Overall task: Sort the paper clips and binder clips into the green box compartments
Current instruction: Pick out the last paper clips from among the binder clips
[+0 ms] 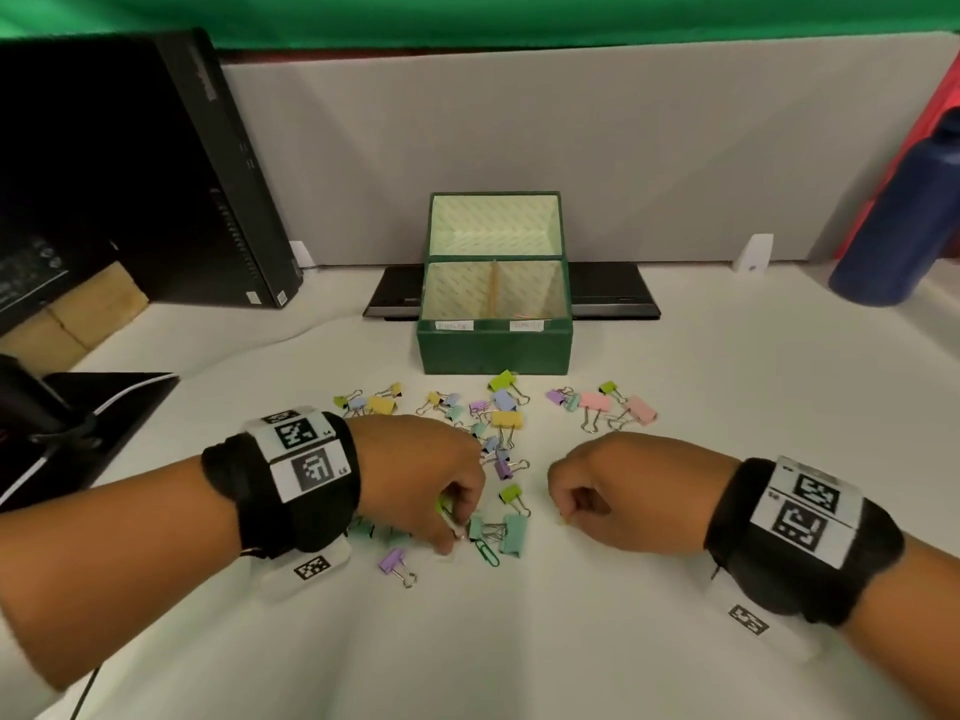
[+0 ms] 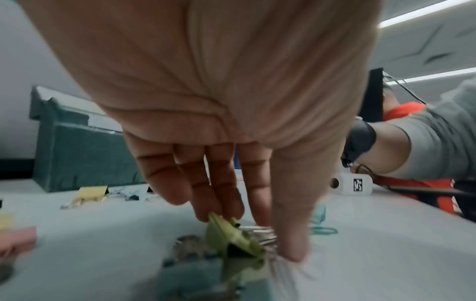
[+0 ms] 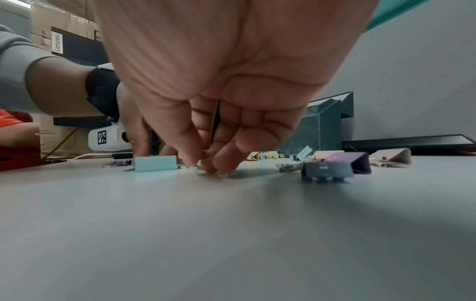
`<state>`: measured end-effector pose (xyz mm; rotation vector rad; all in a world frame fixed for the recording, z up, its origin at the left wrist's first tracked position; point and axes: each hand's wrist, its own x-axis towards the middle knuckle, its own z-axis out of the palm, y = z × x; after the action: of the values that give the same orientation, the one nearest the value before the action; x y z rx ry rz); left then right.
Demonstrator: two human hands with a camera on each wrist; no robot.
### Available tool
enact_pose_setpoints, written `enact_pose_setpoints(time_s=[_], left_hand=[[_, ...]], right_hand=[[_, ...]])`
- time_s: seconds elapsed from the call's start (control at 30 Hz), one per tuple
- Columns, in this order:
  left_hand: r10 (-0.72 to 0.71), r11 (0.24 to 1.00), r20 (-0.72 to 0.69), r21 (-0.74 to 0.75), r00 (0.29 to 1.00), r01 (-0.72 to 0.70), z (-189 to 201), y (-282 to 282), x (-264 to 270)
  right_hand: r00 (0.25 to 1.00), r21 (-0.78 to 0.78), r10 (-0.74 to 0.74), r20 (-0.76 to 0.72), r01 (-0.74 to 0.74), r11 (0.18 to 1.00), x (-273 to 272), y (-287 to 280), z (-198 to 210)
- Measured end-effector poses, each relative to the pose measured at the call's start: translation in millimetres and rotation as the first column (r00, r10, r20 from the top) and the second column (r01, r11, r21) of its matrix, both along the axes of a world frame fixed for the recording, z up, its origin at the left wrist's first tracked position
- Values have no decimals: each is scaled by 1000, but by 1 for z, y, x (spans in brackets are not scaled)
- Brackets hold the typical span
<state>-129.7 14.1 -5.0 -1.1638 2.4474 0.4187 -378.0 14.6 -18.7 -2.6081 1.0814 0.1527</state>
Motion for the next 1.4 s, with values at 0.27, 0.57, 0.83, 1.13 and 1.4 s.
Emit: enact_pose_setpoints(time_s=[0.27,0.57,0.83,1.13,1.4], left_hand=[[159,986,-159,-16,974,-163,10,-8,25],[186,981,-94,63,978,-181,-3,-3,29],[366,929,-325,173,872,-326,5,-14,56],[245,964,-259,-42,934,-264,9,-6,57],[-92,995,-69,-49,993,88,-10,23,33]], right_hand=[[998,-3,-48,27,48,999,5,2,2],[994,22,33,-102,-31,999,42,7,3],[995,-130,-86,-56,79,988,43,1,-3],[999,-143,54,8,-52,988,43,0,-7],[991,-29,124,-57,-126,992,55,4,-6]])
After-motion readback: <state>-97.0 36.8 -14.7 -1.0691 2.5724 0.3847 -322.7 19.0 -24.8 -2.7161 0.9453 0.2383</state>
